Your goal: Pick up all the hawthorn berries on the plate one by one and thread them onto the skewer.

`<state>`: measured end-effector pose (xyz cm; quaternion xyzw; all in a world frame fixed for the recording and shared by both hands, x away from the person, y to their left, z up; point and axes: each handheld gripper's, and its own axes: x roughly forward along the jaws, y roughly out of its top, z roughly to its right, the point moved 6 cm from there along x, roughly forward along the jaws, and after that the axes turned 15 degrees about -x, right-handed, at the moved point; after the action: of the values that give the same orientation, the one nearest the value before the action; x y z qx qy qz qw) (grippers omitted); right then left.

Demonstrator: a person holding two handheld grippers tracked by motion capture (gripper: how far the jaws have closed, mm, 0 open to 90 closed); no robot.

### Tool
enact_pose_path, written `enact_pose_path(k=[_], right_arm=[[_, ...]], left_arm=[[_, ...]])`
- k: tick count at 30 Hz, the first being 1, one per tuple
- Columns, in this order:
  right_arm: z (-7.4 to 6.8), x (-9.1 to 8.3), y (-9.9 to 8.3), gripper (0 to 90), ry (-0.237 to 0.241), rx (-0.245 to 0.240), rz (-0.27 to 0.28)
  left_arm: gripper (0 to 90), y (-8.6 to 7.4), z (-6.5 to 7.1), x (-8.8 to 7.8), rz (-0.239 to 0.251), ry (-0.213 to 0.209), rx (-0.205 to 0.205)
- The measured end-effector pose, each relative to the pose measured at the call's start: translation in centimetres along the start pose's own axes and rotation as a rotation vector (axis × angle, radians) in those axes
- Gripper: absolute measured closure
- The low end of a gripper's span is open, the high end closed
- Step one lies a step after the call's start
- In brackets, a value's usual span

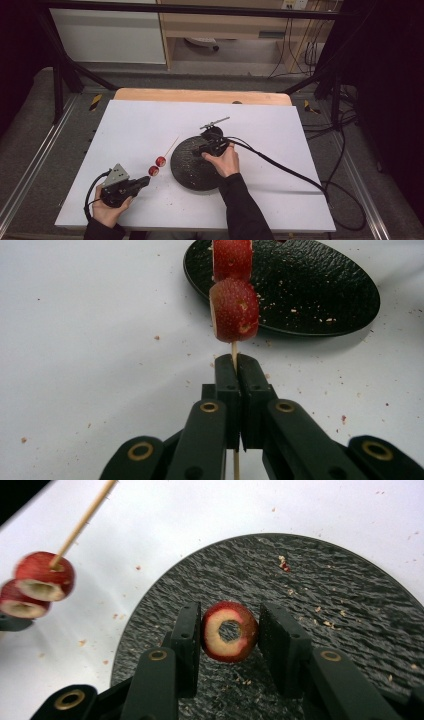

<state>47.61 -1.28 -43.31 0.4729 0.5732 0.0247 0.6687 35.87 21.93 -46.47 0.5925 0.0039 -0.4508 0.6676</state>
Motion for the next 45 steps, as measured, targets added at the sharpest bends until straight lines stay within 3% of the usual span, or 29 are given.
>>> enact_pose_path(k=[15,27,33,45], right_arm=[[-0.6,-2.8,-3.4,62.6,0.027,0.084,0.246],[0.4,-4.0,-5.7,62.6,0.017,0.174,0.448],[0.7,-4.7,-5.8,62.6,0.018,0.203,0.523],[1.2,-7.2,-4.4,62.7,-0.031,0.240,0.693]], left_arm=[[88.1,0.3,1.9,0.7,0.019,-0.024,0.021],[88.1,1.2,4.1,1.8,0.026,-0.038,0.032],[88.1,1.7,5.0,2.5,0.033,-0.043,0.033],[88.1,3.2,6.8,3.4,0.069,-0.064,0.029]])
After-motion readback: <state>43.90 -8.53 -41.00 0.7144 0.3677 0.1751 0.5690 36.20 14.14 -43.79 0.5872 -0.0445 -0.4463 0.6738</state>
